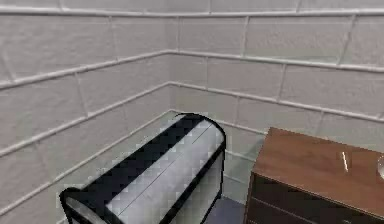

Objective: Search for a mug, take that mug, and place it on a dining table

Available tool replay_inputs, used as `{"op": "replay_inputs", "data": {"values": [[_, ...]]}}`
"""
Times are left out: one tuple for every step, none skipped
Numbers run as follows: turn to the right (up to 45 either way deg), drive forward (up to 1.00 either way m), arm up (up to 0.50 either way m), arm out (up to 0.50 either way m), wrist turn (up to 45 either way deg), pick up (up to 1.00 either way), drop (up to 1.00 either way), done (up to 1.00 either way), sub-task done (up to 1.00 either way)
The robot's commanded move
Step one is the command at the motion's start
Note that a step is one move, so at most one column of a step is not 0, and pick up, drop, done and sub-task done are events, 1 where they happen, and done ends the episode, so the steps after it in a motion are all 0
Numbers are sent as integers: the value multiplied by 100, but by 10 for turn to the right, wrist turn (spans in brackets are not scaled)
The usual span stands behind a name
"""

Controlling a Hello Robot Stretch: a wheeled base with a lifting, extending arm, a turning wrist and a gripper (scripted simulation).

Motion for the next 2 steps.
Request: {"op": "replay_inputs", "data": {"values": [[-450, 0, 0, 0, 0, 0, 0, 0, 0], [-450, 0, 0, 0, 0, 0, 0, 0, 0]]}}
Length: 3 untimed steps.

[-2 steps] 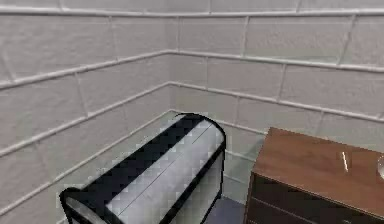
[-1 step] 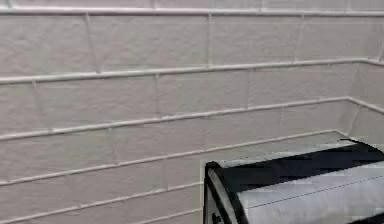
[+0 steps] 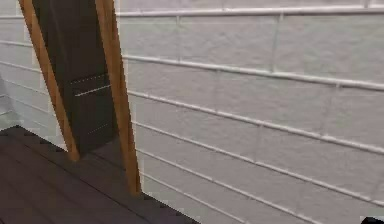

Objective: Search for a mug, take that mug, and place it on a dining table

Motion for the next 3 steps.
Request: {"op": "replay_inputs", "data": {"values": [[-360, 0, 0, 0, 0, 0, 0, 0, 0], [0, 100, 0, 0, 0, 0, 0, 0, 0], [-30, 0, 0, 0, 0, 0, 0, 0, 0]]}}
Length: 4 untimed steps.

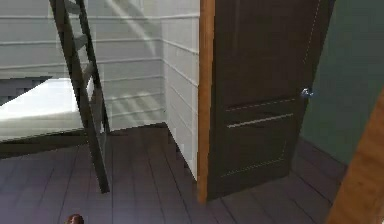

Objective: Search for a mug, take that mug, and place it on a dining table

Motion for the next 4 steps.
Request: {"op": "replay_inputs", "data": {"values": [[0, 60, 0, 0, 0, 0, 0, 0, 0], [450, 0, 0, 0, 0, 0, 0, 0, 0], [150, 0, 0, 0, 0, 0, 0, 0, 0], [0, 10, 0, 0, 0, 0, 0, 0, 0]]}}
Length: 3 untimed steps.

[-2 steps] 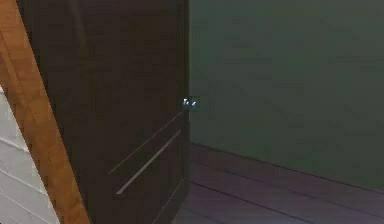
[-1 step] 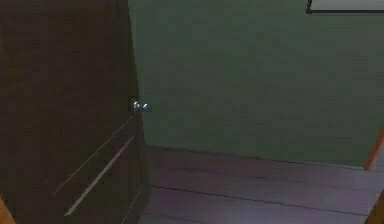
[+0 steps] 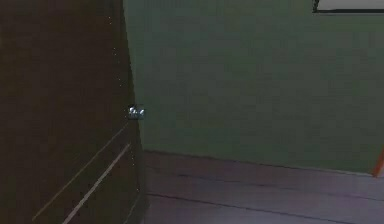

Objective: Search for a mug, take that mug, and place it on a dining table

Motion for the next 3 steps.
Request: {"op": "replay_inputs", "data": {"values": [[90, 0, 0, 0, 0, 0, 0, 0, 0], [0, 30, 0, 0, 0, 0, 0, 0, 0], [420, 0, 0, 0, 0, 0, 0, 0, 0]]}}
